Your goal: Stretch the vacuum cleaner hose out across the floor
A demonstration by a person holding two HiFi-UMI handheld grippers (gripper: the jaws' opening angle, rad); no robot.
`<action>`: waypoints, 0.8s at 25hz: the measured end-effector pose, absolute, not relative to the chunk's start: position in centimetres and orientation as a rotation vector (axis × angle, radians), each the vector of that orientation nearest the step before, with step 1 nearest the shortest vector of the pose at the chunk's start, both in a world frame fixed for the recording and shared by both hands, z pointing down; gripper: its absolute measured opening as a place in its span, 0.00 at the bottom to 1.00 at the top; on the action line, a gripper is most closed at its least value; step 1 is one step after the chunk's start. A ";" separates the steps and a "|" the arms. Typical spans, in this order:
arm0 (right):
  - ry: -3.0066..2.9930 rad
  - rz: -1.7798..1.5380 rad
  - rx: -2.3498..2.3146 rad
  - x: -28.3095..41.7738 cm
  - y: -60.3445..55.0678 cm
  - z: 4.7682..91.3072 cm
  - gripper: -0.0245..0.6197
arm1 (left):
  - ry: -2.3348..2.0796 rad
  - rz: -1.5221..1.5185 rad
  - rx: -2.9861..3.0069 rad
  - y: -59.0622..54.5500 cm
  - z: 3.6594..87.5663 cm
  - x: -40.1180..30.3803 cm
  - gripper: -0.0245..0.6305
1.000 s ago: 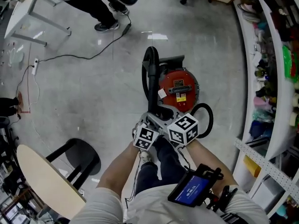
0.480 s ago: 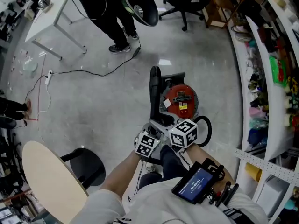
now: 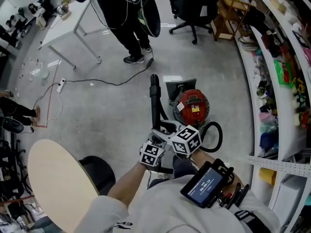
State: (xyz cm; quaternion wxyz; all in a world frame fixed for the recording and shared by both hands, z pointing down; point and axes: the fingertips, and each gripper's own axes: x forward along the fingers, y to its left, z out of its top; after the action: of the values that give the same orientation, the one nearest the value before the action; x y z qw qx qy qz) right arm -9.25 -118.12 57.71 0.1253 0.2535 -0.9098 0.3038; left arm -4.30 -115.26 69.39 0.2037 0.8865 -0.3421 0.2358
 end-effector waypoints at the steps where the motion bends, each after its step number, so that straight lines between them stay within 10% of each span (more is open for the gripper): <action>1: -2.658 0.868 0.742 -9.8 -117.4 57.1 0.29 | -0.961 0.650 2.483 -114.6 68.8 -4.8 0.14; 20: -2.696 0.808 0.990 -10.9 -103.2 49.7 0.30 | -0.812 0.544 2.677 -100.2 61.1 -5.7 0.14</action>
State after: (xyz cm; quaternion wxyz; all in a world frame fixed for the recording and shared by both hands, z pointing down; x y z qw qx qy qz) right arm -10.95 -103.17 49.72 0.0788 0.3308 -0.9008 0.2701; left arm -5.67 -100.20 61.14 0.1453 0.9293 -0.2819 0.1890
